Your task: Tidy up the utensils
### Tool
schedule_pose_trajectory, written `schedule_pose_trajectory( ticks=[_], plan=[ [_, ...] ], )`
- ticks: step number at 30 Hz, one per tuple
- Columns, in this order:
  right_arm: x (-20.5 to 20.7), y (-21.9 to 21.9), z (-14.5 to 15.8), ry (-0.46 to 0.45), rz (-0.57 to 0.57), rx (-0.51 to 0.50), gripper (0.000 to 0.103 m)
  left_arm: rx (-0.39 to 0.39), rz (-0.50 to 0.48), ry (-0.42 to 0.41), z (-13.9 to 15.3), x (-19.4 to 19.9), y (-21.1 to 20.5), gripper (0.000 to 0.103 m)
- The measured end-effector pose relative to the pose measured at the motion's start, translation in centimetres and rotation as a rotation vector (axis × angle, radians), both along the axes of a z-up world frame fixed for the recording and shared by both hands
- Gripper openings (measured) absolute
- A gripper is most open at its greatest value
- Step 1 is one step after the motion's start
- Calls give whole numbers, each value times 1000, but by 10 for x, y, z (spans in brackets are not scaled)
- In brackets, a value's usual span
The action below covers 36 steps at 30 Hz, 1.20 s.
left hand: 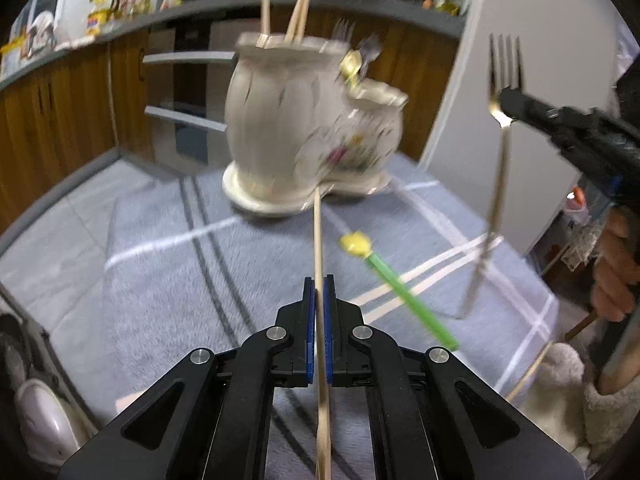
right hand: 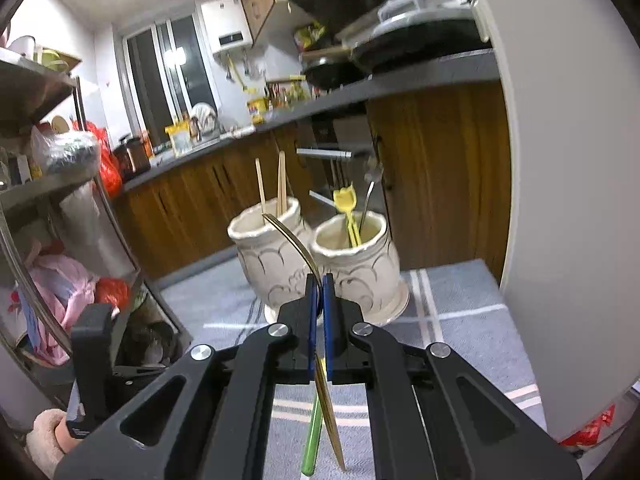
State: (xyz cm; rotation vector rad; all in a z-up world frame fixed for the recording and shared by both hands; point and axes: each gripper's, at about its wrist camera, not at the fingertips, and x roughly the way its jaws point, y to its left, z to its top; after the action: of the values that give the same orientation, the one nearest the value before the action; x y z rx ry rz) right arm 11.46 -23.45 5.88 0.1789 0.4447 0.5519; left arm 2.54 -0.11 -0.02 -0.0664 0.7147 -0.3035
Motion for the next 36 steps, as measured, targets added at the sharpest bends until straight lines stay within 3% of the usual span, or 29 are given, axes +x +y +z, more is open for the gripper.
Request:
schedule_pose_trajectory(
  ticks=[6, 14, 23, 25, 33, 36],
  plan=[
    [0, -6, 18, -113, -63, 23, 3, -27, -21, -137, 31, -12, -2, 4],
    [22, -1, 46, -181, -74, 65, 3, -55, -3, -375, 91, 0, -5, 4],
    [47, 3, 73, -247, -72, 135, 3, -138, 61, -486, 129, 70, 6, 4],
    [52, 1, 77, -250, -75, 156, 3, -189, 65, -501, 133, 85, 10, 4],
    [68, -3, 88, -291, -108, 203, 3, -187, 172, -543, 128, 134, 14, 4],
    [76, -3, 86, -313, -133, 211, 3, -152, 190, -566, 123, 144, 11, 4]
  ],
)
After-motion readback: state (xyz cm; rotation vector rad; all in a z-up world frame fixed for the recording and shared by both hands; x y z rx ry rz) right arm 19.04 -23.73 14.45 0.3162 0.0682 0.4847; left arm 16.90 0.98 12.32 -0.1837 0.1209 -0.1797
